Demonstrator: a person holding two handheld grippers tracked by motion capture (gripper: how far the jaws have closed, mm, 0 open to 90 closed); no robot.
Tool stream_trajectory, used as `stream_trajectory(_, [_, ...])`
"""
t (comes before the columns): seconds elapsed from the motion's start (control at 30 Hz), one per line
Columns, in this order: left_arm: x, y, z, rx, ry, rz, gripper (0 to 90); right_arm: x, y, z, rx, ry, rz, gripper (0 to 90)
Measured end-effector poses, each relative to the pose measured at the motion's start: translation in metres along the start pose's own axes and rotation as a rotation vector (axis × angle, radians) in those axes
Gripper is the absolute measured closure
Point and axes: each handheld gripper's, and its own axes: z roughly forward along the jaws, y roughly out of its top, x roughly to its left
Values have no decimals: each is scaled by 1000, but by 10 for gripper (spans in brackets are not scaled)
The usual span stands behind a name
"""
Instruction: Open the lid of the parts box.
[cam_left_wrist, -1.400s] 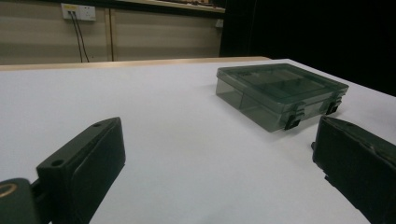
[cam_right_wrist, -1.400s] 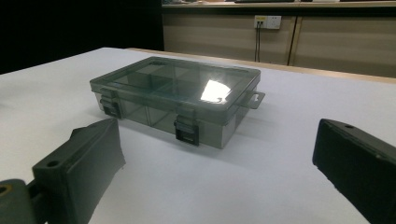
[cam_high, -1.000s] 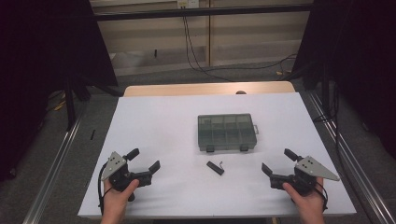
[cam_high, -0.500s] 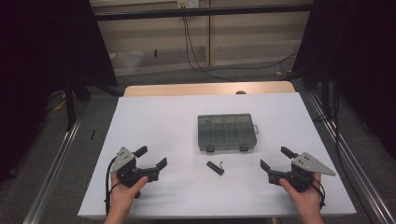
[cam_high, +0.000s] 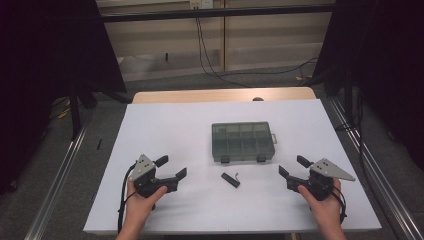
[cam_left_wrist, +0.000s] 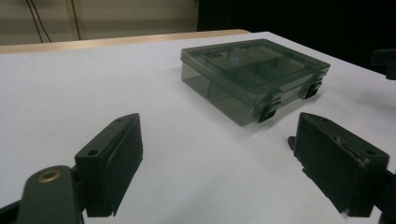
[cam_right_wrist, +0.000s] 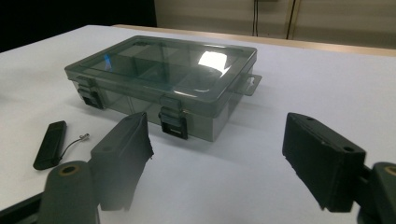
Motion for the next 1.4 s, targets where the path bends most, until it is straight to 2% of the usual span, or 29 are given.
stream_trajectory(0.03, [0, 1, 2, 9, -2, 7, 176, 0, 0, 1, 4, 13, 3, 273])
stream_trajectory(0.1, [0, 1, 3, 10, -4, 6, 183, 0, 0, 2, 7, 13, 0, 278])
stream_trajectory(0.13, [-1, 1, 5, 13, -6, 3, 199, 0, 1, 2, 10, 21, -7, 314])
stream_trajectory(0.33, [-4, 5, 11, 32, -9, 9, 278, 0, 3, 4, 28, 30, -5, 392])
stream_trajectory(0.37, [-5, 5, 14, 34, -11, 12, 300, -1, 3, 5, 44, 39, 0, 462])
stream_trajectory(0.43, [-6, 6, 17, 40, -15, 12, 310, -1, 4, 6, 47, 42, 2, 468])
stream_trajectory(0.57, [-9, 8, 26, 55, -17, 5, 365, -3, 5, 8, 72, 43, 5, 572])
stream_trajectory(0.7, [-10, 10, 30, 72, -21, 2, 396, -3, 6, 9, 86, 40, -6, 623])
stream_trajectory(0.97, [-14, 12, 44, 104, -36, -8, 509, -7, 11, 13, 102, 45, 11, 760])
stream_trajectory(1.03, [-14, 13, 46, 112, -36, -4, 521, -8, 11, 14, 104, 43, 10, 775])
stream_trajectory(1.17, [-14, 13, 52, 127, -35, 5, 590, -9, 14, 18, 122, 44, 15, 864])
stream_trajectory(1.27, [-15, 14, 55, 143, -37, 13, 611, -9, 14, 20, 122, 41, 17, 875])
stream_trajectory(1.4, [-17, 16, 61, 164, -40, 23, 689, -12, 16, 22, 117, 28, 17, 900])
